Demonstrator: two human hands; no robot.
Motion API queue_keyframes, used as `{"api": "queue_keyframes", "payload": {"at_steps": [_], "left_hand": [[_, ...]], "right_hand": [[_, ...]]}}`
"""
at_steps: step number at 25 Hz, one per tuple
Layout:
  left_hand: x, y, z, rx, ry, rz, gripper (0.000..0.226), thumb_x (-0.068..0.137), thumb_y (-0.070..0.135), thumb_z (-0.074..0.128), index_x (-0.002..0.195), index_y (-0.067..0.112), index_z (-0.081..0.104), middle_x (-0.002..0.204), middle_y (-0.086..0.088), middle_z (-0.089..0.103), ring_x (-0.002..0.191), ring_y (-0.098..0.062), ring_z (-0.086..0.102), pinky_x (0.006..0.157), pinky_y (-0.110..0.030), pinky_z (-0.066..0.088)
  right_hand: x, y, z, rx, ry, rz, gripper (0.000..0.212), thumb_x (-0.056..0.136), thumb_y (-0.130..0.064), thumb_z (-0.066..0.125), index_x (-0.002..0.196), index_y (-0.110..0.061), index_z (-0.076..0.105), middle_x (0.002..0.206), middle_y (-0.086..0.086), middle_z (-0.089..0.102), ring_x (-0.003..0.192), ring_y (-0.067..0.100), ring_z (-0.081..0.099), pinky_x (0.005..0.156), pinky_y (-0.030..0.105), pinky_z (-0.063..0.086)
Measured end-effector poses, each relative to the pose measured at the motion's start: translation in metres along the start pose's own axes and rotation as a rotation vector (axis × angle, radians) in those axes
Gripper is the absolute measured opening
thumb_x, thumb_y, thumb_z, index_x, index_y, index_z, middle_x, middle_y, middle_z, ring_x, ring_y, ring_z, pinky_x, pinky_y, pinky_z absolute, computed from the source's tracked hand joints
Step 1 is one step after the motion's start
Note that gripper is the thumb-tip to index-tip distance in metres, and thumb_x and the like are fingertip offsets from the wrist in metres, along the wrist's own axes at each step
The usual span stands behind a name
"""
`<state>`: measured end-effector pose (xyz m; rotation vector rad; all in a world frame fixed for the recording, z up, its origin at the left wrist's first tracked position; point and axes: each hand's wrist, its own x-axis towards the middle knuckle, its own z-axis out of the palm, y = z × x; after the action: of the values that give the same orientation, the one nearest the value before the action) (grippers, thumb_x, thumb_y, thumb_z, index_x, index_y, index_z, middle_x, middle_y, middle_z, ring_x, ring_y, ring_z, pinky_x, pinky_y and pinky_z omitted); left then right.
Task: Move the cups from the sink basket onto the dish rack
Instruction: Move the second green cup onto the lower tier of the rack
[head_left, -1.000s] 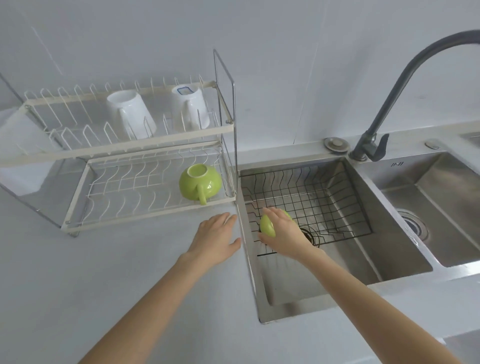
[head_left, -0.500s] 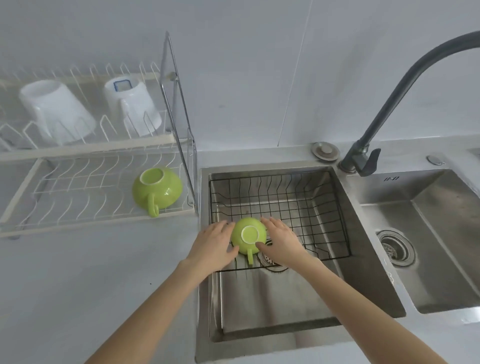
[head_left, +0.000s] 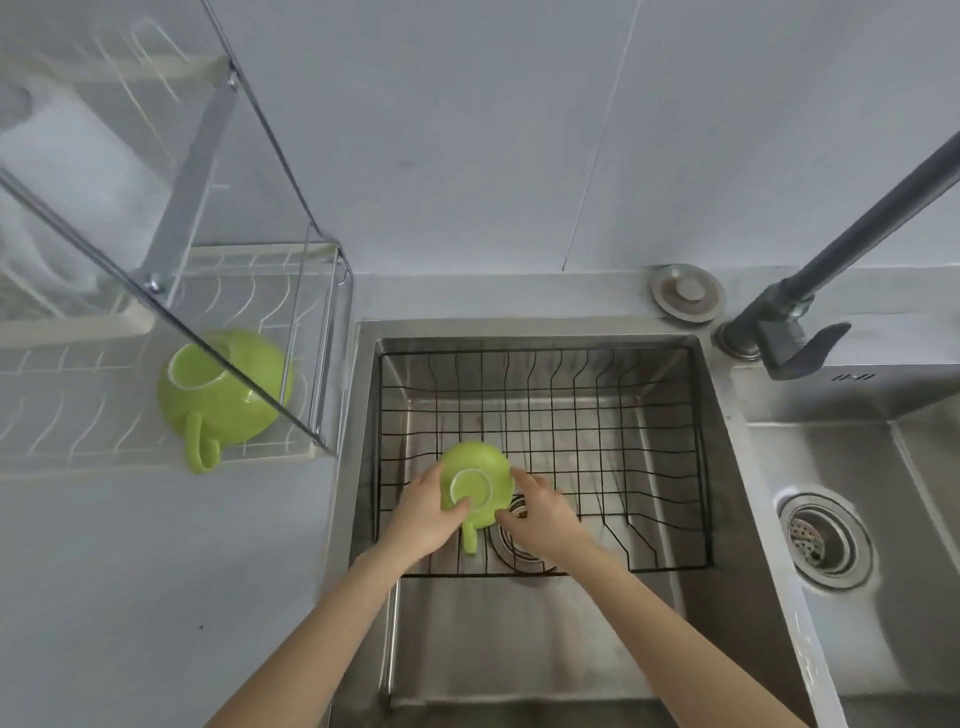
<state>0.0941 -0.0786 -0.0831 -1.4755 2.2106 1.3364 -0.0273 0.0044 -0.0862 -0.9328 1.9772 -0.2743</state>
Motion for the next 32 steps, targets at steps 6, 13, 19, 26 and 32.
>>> {"api": "queue_keyframes", "payload": {"at_steps": [6, 13, 19, 26, 32], "left_hand": [[0.036, -0.011, 0.022, -0.098, 0.039, -0.192, 0.042, 0.081, 0.021, 0.058, 0.119, 0.006, 0.050, 0.119, -0.015, 0.055, 0.118, -0.031, 0.047, 0.098, -0.041, 0.043], [0.039, -0.002, 0.034, -0.161, 0.076, -0.231, 0.061, 0.084, 0.017, 0.057, 0.136, 0.004, 0.028, 0.136, -0.017, 0.039, 0.124, -0.026, 0.040, 0.092, -0.025, 0.033], [0.032, -0.003, 0.030, -0.198, 0.075, -0.196, 0.058, 0.082, 0.015, 0.057, 0.134, 0.007, 0.034, 0.130, -0.017, 0.047, 0.126, -0.027, 0.036, 0.096, -0.024, 0.031], [0.009, 0.014, 0.005, -0.322, 0.158, -0.028, 0.061, 0.085, 0.007, 0.055, 0.139, 0.013, 0.030, 0.133, -0.011, 0.035, 0.123, -0.026, 0.043, 0.106, -0.032, 0.037], [-0.044, 0.020, -0.017, -0.412, 0.159, 0.131, 0.060, 0.083, 0.014, 0.062, 0.136, 0.021, 0.035, 0.117, -0.001, 0.033, 0.115, -0.018, 0.042, 0.106, -0.033, 0.038]], "right_hand": [[0.034, 0.007, 0.010, 0.147, -0.051, 0.118, 0.063, 0.092, -0.028, 0.050, 0.145, -0.012, 0.019, 0.139, 0.014, 0.046, 0.127, 0.029, 0.045, 0.099, 0.030, 0.039], [0.039, 0.001, 0.015, 0.323, 0.013, 0.207, 0.065, 0.086, -0.026, 0.056, 0.142, -0.014, 0.026, 0.126, 0.012, 0.056, 0.117, 0.028, 0.053, 0.092, 0.029, 0.042], [0.028, -0.002, 0.009, 0.405, 0.084, 0.243, 0.064, 0.081, -0.022, 0.060, 0.139, -0.018, 0.033, 0.107, 0.005, 0.055, 0.113, 0.027, 0.054, 0.088, 0.027, 0.041], [0.003, -0.011, -0.012, 0.513, 0.175, 0.224, 0.059, 0.081, -0.022, 0.062, 0.135, -0.018, 0.039, 0.110, 0.005, 0.059, 0.112, 0.024, 0.056, 0.086, 0.025, 0.040], [-0.052, -0.028, -0.020, 0.585, 0.244, 0.139, 0.073, 0.068, -0.040, 0.052, 0.137, -0.019, 0.038, 0.109, 0.003, 0.062, 0.098, 0.022, 0.058, 0.094, 0.036, 0.044]]}}
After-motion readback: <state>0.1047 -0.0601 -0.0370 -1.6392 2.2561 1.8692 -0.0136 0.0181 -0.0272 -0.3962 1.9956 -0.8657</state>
